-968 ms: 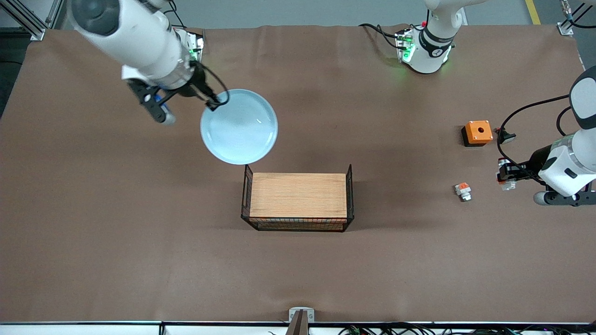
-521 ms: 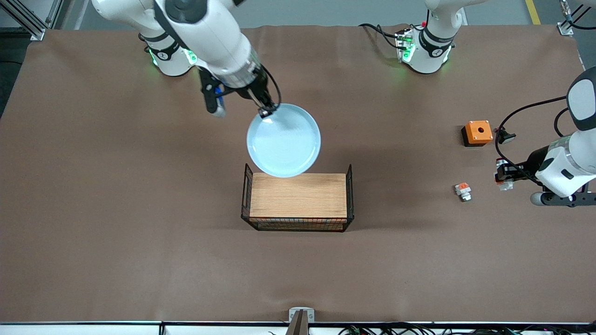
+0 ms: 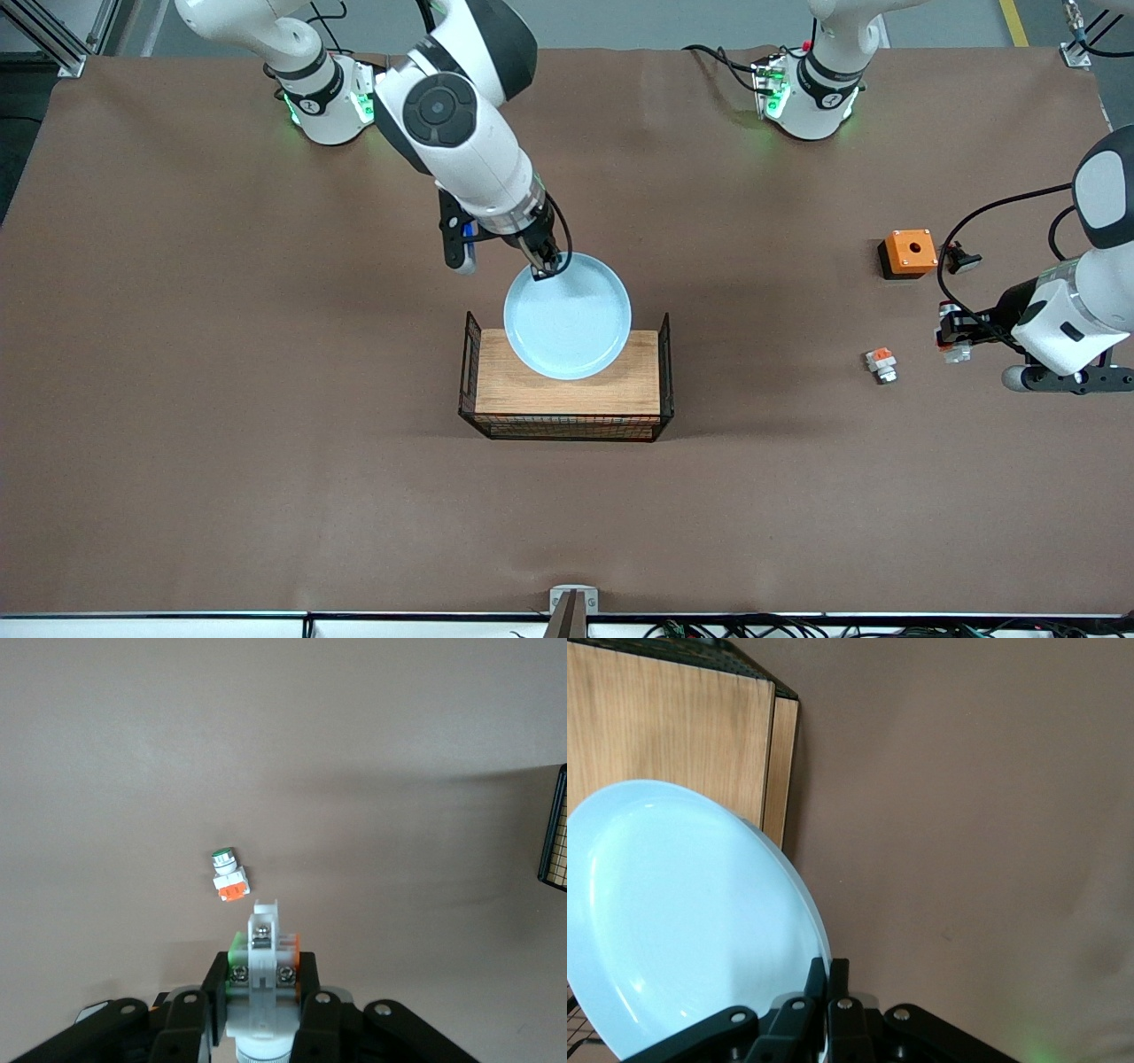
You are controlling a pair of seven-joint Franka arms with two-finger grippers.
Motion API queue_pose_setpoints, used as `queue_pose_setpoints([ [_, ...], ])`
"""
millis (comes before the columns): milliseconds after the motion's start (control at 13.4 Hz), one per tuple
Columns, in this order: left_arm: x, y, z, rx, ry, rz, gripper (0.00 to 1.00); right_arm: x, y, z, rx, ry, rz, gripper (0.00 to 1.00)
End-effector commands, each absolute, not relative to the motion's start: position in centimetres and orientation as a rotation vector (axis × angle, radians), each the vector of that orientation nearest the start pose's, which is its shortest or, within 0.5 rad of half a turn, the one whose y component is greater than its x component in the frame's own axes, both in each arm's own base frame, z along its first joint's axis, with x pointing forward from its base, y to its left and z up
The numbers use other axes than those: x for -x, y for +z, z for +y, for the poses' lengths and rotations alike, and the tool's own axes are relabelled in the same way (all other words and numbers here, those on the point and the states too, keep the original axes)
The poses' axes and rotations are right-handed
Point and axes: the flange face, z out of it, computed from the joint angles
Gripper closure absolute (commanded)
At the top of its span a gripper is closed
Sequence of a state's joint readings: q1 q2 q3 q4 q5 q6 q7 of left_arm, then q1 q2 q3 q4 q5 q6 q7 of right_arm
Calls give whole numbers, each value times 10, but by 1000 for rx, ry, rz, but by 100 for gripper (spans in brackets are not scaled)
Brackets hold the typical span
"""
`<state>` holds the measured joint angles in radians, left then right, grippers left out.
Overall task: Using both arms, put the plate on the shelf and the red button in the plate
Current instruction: 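Lower the blue plate into the tray and open the right gripper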
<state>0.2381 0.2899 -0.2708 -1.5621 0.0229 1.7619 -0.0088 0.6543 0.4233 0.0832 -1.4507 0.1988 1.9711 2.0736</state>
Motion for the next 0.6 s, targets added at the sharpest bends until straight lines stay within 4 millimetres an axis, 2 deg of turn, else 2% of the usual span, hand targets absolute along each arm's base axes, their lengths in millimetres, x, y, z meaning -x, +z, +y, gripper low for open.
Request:
queue_pose_setpoints([
  [0,-635,478,-3,3209,149,2,100,-525,445,480,2271,265,1967,99],
  [223,-634,480,-5,3209,145,-10,100,-533,425,478,2287,251,1976,99],
  [521,-635,484,-15,3211,134,-61,100,-544,409,475,2286,217,1966,98],
])
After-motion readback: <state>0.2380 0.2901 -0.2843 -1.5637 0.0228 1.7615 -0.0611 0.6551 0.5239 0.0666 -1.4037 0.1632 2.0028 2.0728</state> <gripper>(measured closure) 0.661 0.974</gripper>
